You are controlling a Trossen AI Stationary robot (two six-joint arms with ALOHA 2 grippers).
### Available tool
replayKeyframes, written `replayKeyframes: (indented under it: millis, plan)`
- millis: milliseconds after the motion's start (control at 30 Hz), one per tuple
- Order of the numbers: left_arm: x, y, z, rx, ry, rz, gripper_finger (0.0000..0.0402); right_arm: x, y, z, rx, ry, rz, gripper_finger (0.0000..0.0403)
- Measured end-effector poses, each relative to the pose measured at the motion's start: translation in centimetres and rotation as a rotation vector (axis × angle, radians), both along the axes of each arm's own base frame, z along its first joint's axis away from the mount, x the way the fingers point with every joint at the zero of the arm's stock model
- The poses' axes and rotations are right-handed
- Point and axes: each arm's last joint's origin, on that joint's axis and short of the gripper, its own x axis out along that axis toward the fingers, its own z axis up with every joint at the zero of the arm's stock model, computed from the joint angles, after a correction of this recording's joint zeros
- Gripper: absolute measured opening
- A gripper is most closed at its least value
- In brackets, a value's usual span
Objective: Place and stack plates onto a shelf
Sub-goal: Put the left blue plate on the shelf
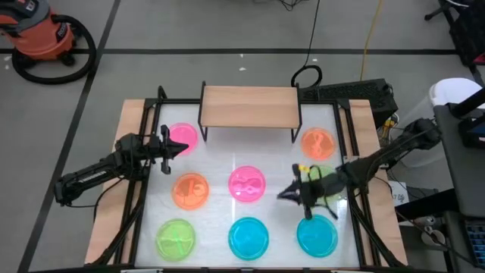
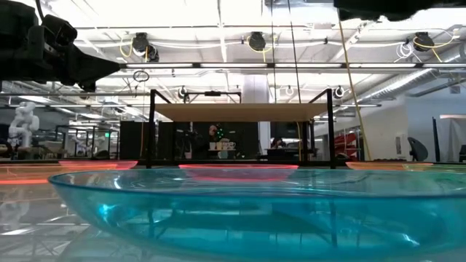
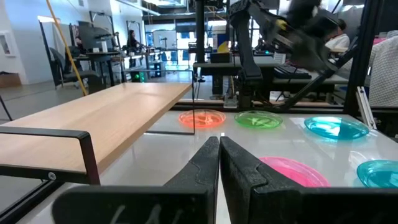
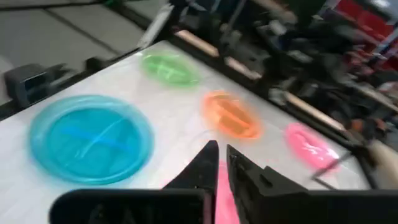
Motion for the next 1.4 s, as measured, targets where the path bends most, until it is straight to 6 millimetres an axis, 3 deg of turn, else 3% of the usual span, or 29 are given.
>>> replayKeyframes:
  millis: [200, 433, 667, 900, 1233, 1400]
  plan:
    - [0.0, 0.0, 0.0, 0.0, 0.0, -0.001, 0.0021, 1.2, 3.4, -2.9, 0.05, 0.037, 0.129, 0.009]
    - [0.0, 0.0, 0.0, 0.0, 0.0, 0.0, 0.0021, 2.8, 5.1, -7.7, 0.056, 0.156, 0.116, 0.0172]
    - [0.0, 0.0, 0.0, 0.0, 0.0, 0.0, 0.0021, 5.3, 8.4, -10.1, -0.217, 0.207, 0.236, 0.0214]
    - [0.0, 0.0, 0.0, 0.0, 0.0, 0.0, 0.0021, 5.3, 9.9, -9.9, -0.409, 0.193, 0.195, 0.022]
    - [0.0, 0.0, 0.0, 0.0, 0.0, -0.001, 0.0021, 4.0, 11.3, -10.0, -0.363, 0.211, 0.226, 0.0218]
    - [0.0, 0.0, 0.0, 0.0, 0.0, 0.0, 0.0021, 4.4, 12.7, -10.1, -0.372, 0.208, 0.255, 0.0218]
